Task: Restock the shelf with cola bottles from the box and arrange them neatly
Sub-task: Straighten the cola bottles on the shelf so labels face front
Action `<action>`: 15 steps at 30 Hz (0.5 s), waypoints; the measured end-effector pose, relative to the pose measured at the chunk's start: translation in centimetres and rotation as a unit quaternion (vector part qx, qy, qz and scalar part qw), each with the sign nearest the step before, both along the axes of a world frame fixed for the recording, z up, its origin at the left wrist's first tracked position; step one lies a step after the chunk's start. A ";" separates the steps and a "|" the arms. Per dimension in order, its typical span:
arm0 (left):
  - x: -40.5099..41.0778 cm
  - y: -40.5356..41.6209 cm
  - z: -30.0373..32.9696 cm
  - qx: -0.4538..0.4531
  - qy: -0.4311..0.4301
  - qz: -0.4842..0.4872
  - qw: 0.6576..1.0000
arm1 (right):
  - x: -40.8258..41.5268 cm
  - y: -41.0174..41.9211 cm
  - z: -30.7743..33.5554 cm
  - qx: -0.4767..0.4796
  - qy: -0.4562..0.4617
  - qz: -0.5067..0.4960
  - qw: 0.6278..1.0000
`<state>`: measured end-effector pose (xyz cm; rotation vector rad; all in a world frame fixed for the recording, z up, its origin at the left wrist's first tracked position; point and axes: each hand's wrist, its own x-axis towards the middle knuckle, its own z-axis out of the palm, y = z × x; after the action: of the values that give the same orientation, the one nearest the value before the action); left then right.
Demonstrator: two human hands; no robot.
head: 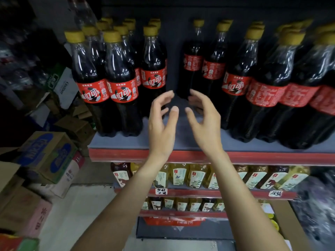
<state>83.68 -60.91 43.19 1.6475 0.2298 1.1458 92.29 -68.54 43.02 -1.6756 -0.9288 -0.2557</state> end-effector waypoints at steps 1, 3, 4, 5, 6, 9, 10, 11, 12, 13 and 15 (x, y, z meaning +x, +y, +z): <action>0.7 -0.2 0.1 0.005 0.005 -0.027 1.000 | -0.1 -1.4 -0.4 0.017 -0.002 -0.026 1.000; 2.5 -0.6 0.3 -0.006 0.050 -0.091 0.995 | 0.1 -3.6 -1.1 0.031 0.004 -0.078 0.996; 3.6 -0.9 0.5 -0.014 0.083 -0.122 0.989 | 0.4 -4.5 -1.3 0.029 0.004 -0.100 0.995; 4.8 -1.2 0.7 -0.022 0.115 -0.149 0.982 | 0.8 -5.2 -1.6 0.022 0.002 -0.117 0.993; 5.9 -1.5 0.8 -0.030 0.142 -0.169 0.975 | 1.1 -5.7 -1.8 0.011 0.001 -0.126 0.992; 9.0 -2.7 1.3 -0.031 0.187 -0.189 0.963 | 1.5 -6.7 -2.3 -0.034 -0.005 -0.121 0.992; 9.7 -3.1 1.4 -0.022 0.195 -0.189 0.962 | 1.5 -6.9 -2.4 -0.052 -0.015 -0.115 0.992; 10.4 -3.3 1.4 -0.013 0.200 -0.186 0.962 | 1.4 -7.0 -2.6 -0.069 -0.021 -0.106 0.992; 10.9 -3.5 1.3 -0.002 0.200 -0.177 0.964 | 1.4 -7.0 -2.7 -0.082 -0.018 -0.093 0.992; 11.4 -3.6 1.1 0.012 0.198 -0.162 0.967 | 1.3 -7.1 -2.8 -0.092 -0.009 -0.077 0.993; 11.8 -3.9 0.8 0.030 0.193 -0.123 0.973 | 1.5 -7.2 -2.8 -0.109 -0.008 -0.059 0.992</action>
<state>95.46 -64.86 43.95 1.8854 0.2318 0.6469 93.76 -75.77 40.22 -1.9365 -0.8950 -0.2537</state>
